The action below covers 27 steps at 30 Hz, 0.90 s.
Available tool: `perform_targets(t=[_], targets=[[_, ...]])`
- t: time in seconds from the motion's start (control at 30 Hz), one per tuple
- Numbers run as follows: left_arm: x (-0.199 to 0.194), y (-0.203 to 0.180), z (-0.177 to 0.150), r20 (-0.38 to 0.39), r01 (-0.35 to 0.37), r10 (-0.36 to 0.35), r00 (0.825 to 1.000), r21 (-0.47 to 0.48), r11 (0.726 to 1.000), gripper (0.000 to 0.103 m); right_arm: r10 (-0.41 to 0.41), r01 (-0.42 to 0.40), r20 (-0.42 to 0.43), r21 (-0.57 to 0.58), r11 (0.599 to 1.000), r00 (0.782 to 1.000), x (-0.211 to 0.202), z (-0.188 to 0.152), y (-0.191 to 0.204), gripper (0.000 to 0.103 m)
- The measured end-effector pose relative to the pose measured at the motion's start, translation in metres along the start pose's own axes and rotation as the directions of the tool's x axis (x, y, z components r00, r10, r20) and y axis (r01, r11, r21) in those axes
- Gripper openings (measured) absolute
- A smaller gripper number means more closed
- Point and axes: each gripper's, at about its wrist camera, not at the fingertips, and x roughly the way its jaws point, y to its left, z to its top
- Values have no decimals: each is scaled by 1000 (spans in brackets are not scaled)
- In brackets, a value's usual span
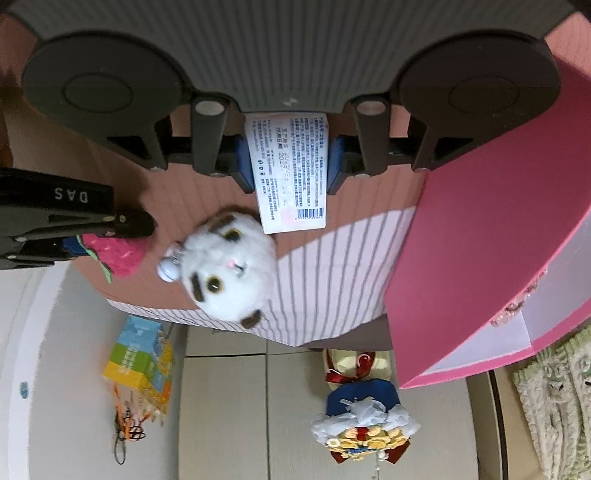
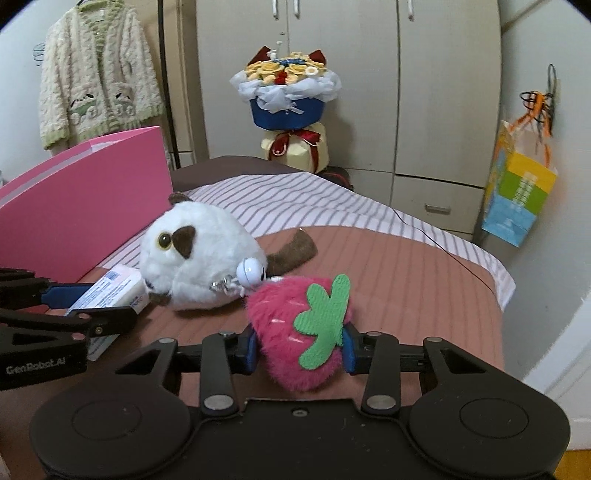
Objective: Organize soft objects
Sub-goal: 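Grasp the white wipes packet with the left tool while the right tool grasps the strawberry plush, then lift the wipes packet and strawberry plush and carry both tools over the pink box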
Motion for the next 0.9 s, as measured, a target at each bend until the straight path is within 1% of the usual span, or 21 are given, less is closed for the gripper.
perform_targets(t=[0.2,0.4,0.5,0.67,0.8,0.9], targets=[[-16,-4,-7,10,27,-27,1000,3,1000,39,-22,22,-7,-5,1000,1000,-20,-10,9,46],[-38,-4,-14,5,89,-89,996,24,996,39,-40,40,-21,5,999,999,-41,-22,23,46],[-51,-2,-18,11,115,-116,993,32,993,39,-20,20,-19,11,1000,1000,-56,-32,34,46],[-68,6,-24,2,173,-173,985,19,985,39,-12,12,-38,0,1000,999,-73,-45,54,46],[-81,17,-28,-20,205,-205,979,21,979,39,3,-4,-59,-13,1000,998,-87,-49,65,46],[-91,26,-30,-45,235,-235,971,9,972,39,37,-39,-66,-33,999,997,-101,-47,76,46]])
